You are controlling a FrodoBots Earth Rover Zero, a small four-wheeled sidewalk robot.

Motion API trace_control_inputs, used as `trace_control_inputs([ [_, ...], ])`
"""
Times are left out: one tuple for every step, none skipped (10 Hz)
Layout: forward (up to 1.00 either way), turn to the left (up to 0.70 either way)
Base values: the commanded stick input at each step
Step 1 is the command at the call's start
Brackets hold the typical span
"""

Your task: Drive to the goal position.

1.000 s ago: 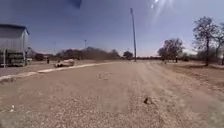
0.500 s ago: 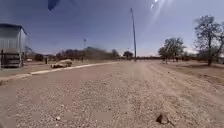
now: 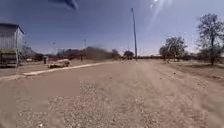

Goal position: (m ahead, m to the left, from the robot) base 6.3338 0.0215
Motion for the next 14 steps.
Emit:
trace_control_inputs([
  [1.00, -0.27],
  [1.00, -0.27],
  [1.00, -0.27],
  [1.00, 0.00],
  [1.00, 0.00],
  [1.00, -0.27],
  [1.00, -0.27],
  [1.00, -0.25],
  [1.00, -0.13],
  [1.00, -0.01],
  [1.00, 0.00],
  [1.00, 0.00],
  [1.00, 0.00],
  [1.00, 0.00],
])
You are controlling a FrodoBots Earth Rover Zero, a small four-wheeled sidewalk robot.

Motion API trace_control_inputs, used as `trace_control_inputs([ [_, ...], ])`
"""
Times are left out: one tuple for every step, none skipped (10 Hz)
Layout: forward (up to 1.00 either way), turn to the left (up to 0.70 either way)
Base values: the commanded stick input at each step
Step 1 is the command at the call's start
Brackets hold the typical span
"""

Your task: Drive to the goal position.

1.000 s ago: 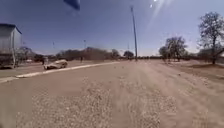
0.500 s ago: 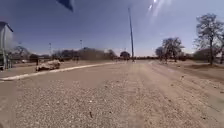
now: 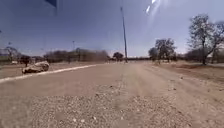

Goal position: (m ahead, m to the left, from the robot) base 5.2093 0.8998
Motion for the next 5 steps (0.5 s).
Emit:
trace_control_inputs([
  [1.00, 0.00],
  [1.00, 0.00],
  [1.00, 0.00],
  [1.00, 0.00],
  [1.00, 0.00],
])
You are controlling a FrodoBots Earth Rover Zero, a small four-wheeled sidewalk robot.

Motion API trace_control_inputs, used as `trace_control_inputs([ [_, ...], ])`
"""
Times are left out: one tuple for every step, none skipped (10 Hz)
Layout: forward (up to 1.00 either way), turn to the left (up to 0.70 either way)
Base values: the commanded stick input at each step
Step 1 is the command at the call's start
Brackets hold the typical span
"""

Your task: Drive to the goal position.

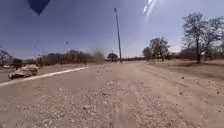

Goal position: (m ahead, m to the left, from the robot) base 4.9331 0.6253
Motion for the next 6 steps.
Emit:
trace_control_inputs([
  [1.00, 0.00],
  [1.00, 0.00],
  [1.00, 0.00],
  [1.00, 0.00],
  [1.00, 0.00],
  [1.00, 0.00],
])
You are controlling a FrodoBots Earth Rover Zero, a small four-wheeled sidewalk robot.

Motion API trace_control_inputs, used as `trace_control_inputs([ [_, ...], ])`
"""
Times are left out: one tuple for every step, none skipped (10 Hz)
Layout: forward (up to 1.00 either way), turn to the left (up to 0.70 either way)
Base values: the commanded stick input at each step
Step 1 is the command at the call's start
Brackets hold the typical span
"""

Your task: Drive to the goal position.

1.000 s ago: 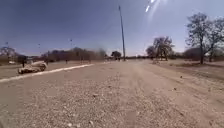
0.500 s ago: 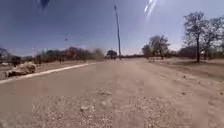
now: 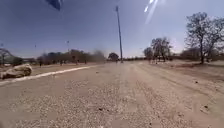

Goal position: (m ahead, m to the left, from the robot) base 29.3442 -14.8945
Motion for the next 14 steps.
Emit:
trace_control_inputs([
  [1.00, 0.00],
  [1.00, -0.04],
  [1.00, -0.16],
  [1.00, -0.27],
  [1.00, -0.27],
  [1.00, -0.27],
  [1.00, 0.00],
  [1.00, 0.00],
  [1.00, 0.00],
  [1.00, 0.00],
  [1.00, 0.00],
  [1.00, 0.00],
  [1.00, 0.00],
  [1.00, 0.00],
])
